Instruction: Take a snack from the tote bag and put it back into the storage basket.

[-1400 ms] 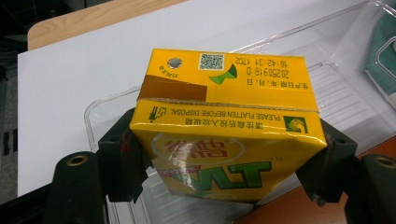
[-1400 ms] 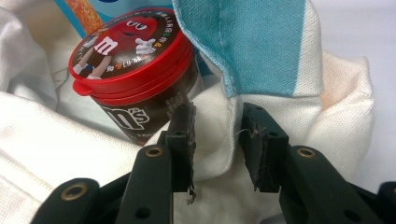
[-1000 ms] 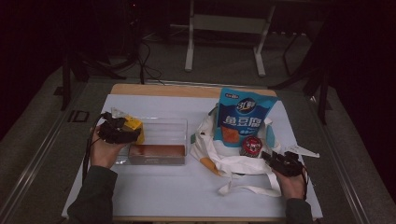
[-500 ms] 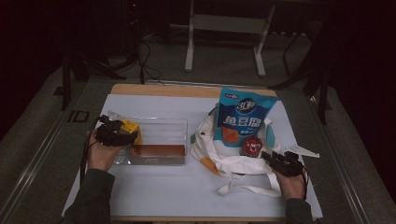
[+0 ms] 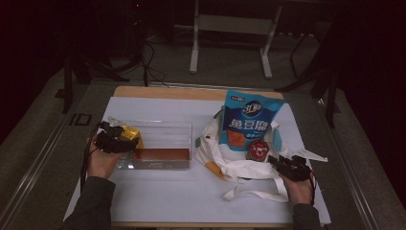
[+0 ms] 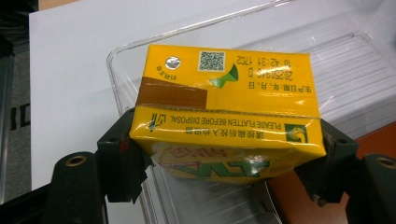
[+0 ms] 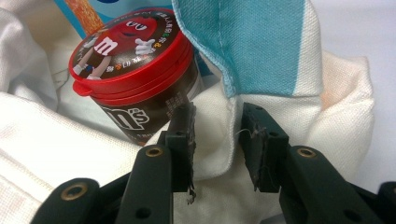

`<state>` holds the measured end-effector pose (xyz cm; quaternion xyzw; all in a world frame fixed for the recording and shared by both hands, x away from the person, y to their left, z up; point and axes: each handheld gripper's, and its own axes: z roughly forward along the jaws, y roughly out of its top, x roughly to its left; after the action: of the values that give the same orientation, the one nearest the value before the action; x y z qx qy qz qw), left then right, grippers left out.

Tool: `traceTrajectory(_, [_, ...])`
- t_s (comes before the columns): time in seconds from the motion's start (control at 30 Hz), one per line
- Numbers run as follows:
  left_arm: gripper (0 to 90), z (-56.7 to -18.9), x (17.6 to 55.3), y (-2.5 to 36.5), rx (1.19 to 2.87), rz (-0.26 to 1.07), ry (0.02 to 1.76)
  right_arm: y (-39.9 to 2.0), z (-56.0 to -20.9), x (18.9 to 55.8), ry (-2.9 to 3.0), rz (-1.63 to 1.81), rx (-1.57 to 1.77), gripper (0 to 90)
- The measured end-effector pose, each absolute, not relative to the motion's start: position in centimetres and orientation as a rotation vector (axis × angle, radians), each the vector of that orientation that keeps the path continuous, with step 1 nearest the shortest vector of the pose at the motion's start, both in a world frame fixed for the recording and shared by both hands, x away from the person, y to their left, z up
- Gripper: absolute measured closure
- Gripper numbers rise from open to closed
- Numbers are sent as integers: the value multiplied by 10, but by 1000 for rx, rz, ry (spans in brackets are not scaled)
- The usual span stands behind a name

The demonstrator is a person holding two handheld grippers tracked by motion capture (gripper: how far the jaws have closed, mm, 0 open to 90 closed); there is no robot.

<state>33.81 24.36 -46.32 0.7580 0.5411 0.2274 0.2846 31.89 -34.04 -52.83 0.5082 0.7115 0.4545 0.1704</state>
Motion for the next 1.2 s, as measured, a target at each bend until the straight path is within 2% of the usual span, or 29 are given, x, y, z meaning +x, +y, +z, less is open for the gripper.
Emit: traceTrajectory(1.2, [259, -459, 317, 247, 1980, 583, 1420, -341, -528, 319, 2024, 1292, 1443, 654])
